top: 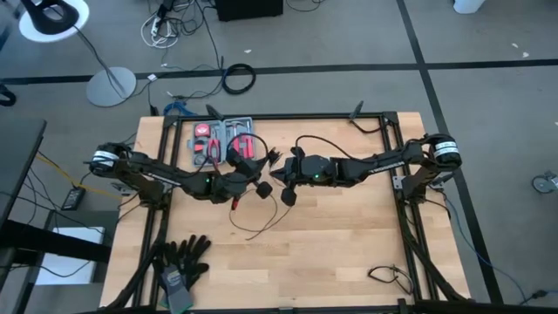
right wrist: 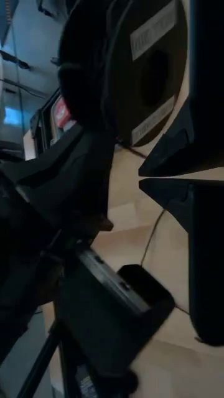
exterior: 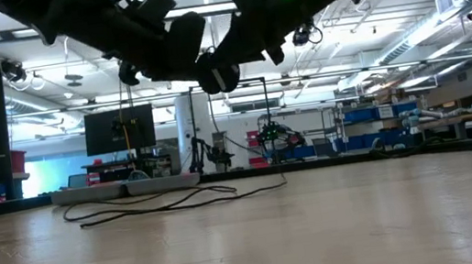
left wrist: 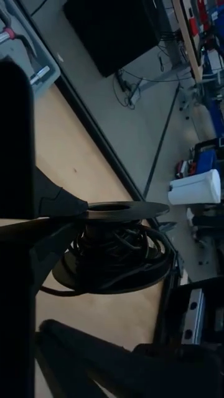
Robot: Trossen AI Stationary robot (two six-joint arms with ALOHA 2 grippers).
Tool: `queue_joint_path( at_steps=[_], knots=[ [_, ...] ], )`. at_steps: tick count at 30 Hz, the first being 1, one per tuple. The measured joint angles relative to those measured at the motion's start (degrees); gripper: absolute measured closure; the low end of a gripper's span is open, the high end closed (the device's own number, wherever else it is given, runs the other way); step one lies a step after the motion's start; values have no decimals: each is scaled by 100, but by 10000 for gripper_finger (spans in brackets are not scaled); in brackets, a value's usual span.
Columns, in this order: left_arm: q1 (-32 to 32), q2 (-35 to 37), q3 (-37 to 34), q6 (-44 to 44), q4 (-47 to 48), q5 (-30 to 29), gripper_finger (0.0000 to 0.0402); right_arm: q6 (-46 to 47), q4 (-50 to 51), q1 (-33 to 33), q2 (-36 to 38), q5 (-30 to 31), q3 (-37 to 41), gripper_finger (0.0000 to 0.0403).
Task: Coil cords
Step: Coil the black wire onto the spool
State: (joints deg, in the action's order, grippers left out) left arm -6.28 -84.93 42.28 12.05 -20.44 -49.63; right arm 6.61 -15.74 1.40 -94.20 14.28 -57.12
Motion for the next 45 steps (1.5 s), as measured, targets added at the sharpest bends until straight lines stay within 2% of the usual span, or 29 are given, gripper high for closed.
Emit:
queue_joint_path(
  at_steps=[4,7,10,13,15,18,21,23,25,30,33,37,42,45],
  knots=[
    [-5,0,-8,77,244,21,402,54,428,71,220,2,-2,377],
    [-20,2,-9,162,222,27,402,133,1163,202,448,110,30,373],
    [-54,21,-95,174,109,38,402,422,1525,426,772,760,433,377],
    [-90,138,-430,231,-449,151,402,922,1348,677,1238,1271,1314,388],
    [-96,287,-813,278,-1034,380,402,1317,695,831,1644,1444,2127,395],
    [-94,420,-1420,148,-2265,885,402,1603,-1300,1016,2079,1506,3527,401],
    [-94,420,-1900,-258,-3344,1437,402,1890,-3848,961,1927,1523,4630,397],
    [-94,405,-2023,-413,-3700,1682,402,1933,-4810,849,1507,1554,4856,392],
    [-75,399,-2050,-553,-3707,1725,402,1810,-5153,718,942,1526,4668,386],
    [-37,393,-1937,-748,-3734,1808,402,965,-5212,475,-684,1400,3099,375],
    [-37,393,-1926,-746,-3716,1805,402,227,-5207,423,-1312,1401,2342,374],
    [-57,393,-1926,-737,-3716,1798,402,-522,-5044,412,-1724,1403,1795,375],
    [-81,393,-1926,-717,-3767,1825,402,-278,-4937,411,-1917,1308,1448,357],
    [-79,393,-1926,-715,-3843,1829,402,-268,-4278,366,-1921,980,1217,326]
  ],
)
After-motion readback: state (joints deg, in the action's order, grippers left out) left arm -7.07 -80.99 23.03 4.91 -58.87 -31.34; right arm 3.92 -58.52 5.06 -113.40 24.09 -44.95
